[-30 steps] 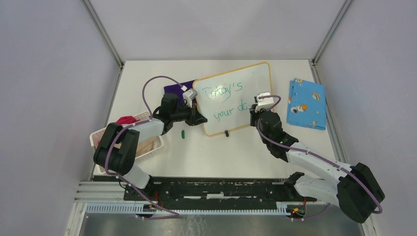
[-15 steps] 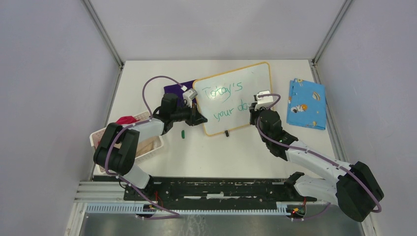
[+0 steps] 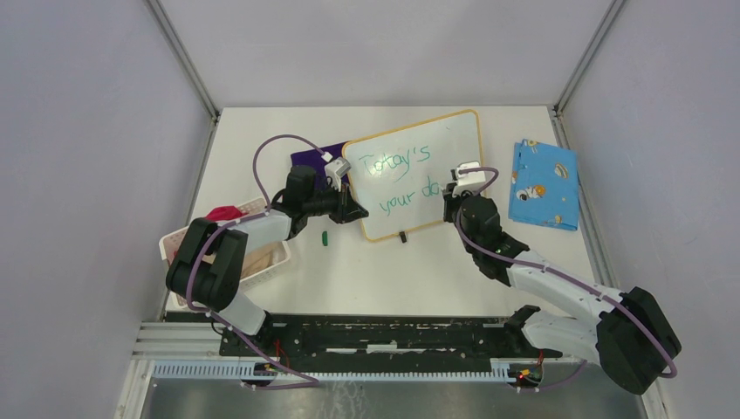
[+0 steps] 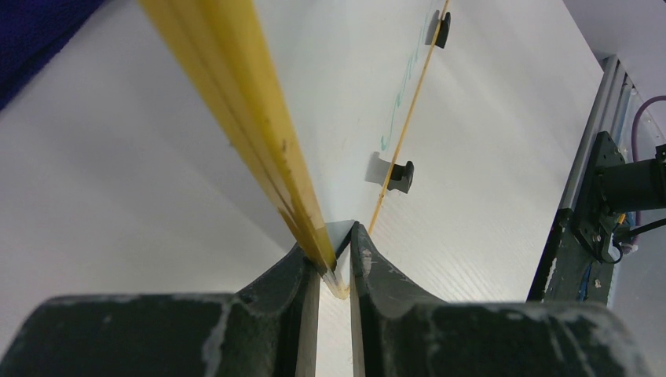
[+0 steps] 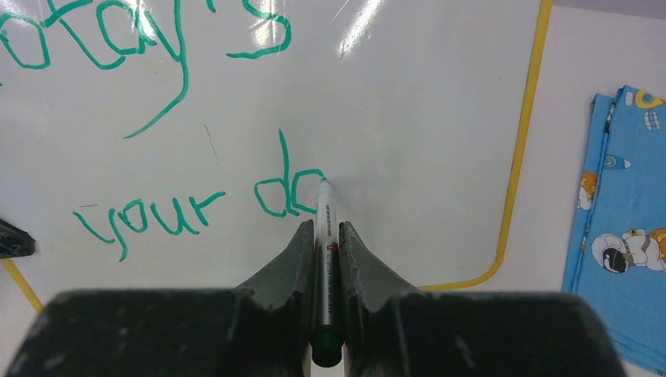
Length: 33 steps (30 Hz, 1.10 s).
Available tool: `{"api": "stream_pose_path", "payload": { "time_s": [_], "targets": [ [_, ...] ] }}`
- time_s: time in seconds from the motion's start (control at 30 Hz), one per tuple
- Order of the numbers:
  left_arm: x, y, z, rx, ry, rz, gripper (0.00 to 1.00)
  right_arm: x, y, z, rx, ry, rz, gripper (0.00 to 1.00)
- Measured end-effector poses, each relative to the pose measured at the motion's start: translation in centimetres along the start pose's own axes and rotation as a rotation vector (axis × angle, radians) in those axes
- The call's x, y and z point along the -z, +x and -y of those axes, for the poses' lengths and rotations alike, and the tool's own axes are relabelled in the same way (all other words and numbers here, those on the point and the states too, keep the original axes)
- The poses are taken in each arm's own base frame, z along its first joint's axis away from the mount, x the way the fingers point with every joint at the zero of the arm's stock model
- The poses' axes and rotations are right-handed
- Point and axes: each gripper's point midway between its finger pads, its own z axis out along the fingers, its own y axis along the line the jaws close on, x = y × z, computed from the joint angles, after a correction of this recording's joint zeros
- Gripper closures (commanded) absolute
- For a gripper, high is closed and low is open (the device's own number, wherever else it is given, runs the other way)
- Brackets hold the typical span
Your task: Write a sentence on the whiteboard
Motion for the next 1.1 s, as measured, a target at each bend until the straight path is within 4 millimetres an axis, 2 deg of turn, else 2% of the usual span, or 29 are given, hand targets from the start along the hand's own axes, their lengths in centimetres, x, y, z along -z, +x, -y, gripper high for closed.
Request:
{"api": "stream_pose_path", "payload": {
  "time_s": [0.67, 0.8, 1.1],
  "targets": [
    [0.0, 0.0, 0.0, 0.000, 0.000, 0.000, 0.98, 0.6, 1.7, 0.7, 0.011, 0.014, -0.030, 1.00],
    [0.0, 0.0, 0.0, -0.003, 0.000, 0.000, 0.98, 0.9, 1.7, 0.8, 0.007, 0.015, -0.024, 1.00],
    [0.0, 0.0, 0.0, -0.012, 0.001, -0.001, 0.98, 1.3, 0.2, 0.9, -0.013, 0.008, 0.020, 1.00]
  ]
}}
